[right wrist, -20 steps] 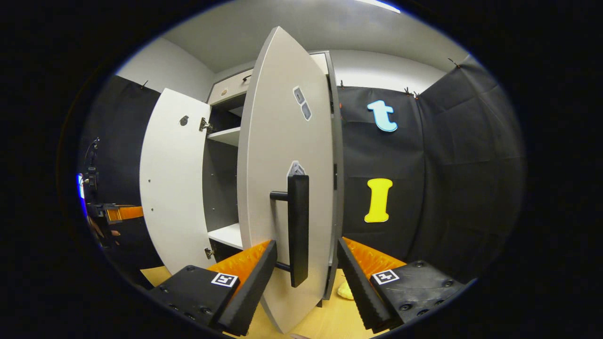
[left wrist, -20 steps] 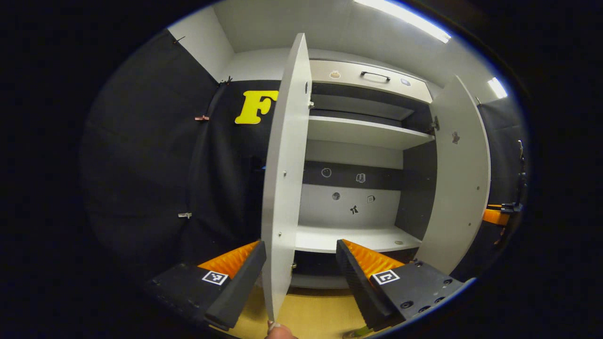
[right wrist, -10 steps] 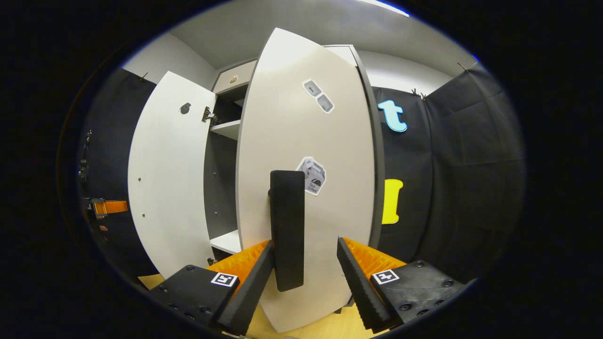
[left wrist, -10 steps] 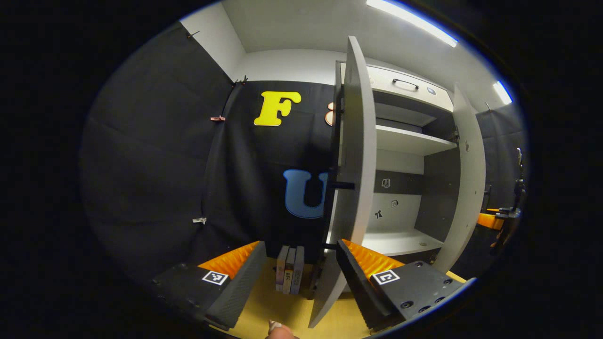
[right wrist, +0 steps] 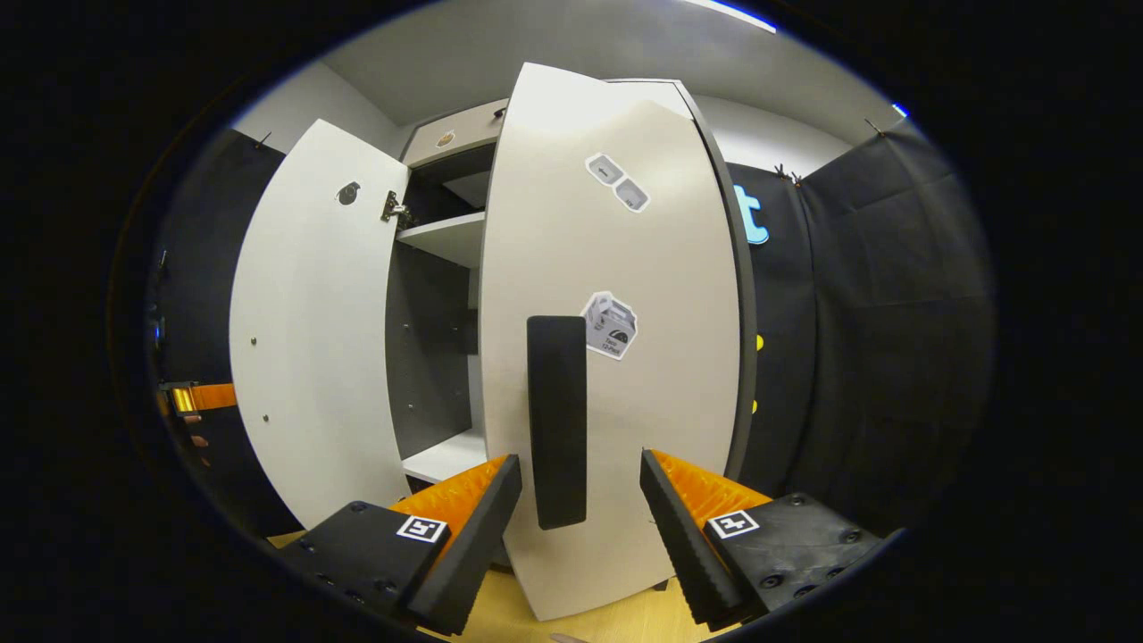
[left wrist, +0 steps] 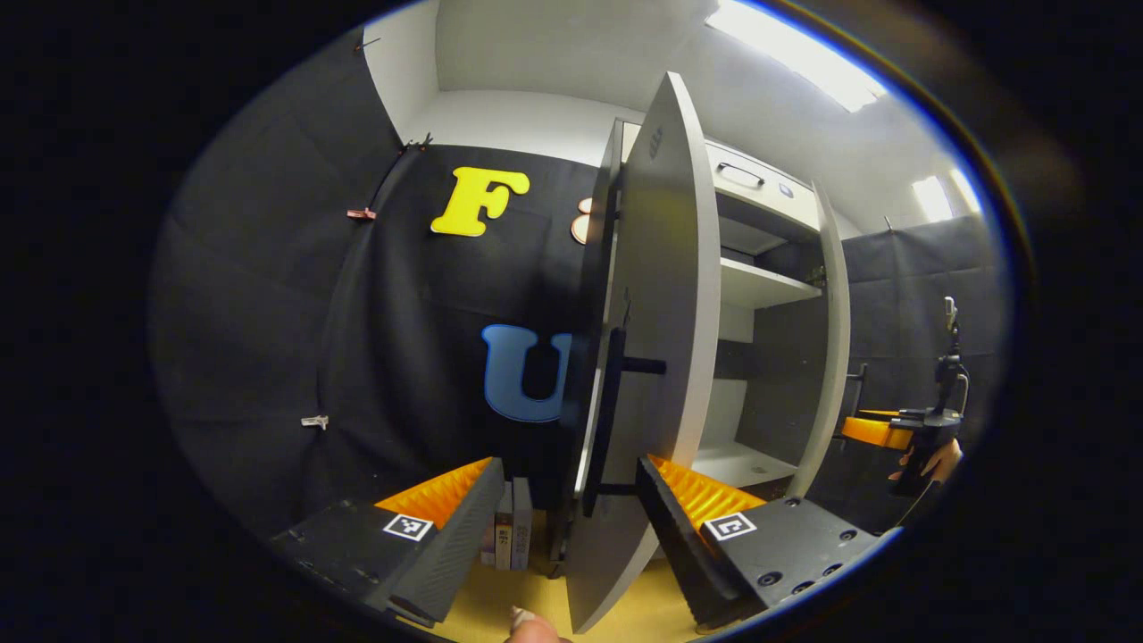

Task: Grasp the bottle in the cabinet with the left hand and place it on the coaster, then close the right door with the right hand and the left door with the left hand.

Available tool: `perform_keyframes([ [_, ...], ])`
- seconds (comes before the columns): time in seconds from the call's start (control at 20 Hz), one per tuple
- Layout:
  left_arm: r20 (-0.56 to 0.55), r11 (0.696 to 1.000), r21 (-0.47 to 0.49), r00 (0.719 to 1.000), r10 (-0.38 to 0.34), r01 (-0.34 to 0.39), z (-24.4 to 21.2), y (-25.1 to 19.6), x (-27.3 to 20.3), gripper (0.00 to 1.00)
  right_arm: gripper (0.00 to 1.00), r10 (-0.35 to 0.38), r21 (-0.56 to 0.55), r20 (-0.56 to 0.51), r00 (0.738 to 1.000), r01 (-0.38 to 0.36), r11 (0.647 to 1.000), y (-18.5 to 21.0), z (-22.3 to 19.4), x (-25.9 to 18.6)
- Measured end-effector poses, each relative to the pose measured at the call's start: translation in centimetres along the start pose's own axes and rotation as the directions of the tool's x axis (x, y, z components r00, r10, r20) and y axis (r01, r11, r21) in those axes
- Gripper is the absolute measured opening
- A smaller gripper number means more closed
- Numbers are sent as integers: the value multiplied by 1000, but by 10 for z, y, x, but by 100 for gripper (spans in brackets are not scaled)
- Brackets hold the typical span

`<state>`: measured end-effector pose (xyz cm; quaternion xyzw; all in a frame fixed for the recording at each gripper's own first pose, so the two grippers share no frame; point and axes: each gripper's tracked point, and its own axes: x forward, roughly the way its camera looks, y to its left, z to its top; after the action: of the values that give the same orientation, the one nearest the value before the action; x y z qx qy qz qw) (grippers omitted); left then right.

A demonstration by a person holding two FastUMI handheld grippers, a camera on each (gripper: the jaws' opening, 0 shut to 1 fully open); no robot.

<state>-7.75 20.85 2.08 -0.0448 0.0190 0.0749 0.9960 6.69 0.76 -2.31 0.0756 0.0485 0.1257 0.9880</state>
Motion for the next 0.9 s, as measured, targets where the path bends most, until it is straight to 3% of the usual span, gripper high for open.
perform_keyframes([
  [0.35, -12, 998, -15, 998, -66, 66, -8, -29, 3, 94, 94, 3, 20, -1, 1000, -3, 1000, -15, 1, -3],
  [0.55, -15, 994, -21, 994, -105, 105, -10, -59, 10, 95, 94, 45, 24, 6, 999, -45, 999, -23, 5, -8],
  [0.9, -5, 986, 8, 986, -167, 167, -24, -128, 45, 94, 94, 50, -77, -14, 999, -51, 996, -62, 0, -22],
])
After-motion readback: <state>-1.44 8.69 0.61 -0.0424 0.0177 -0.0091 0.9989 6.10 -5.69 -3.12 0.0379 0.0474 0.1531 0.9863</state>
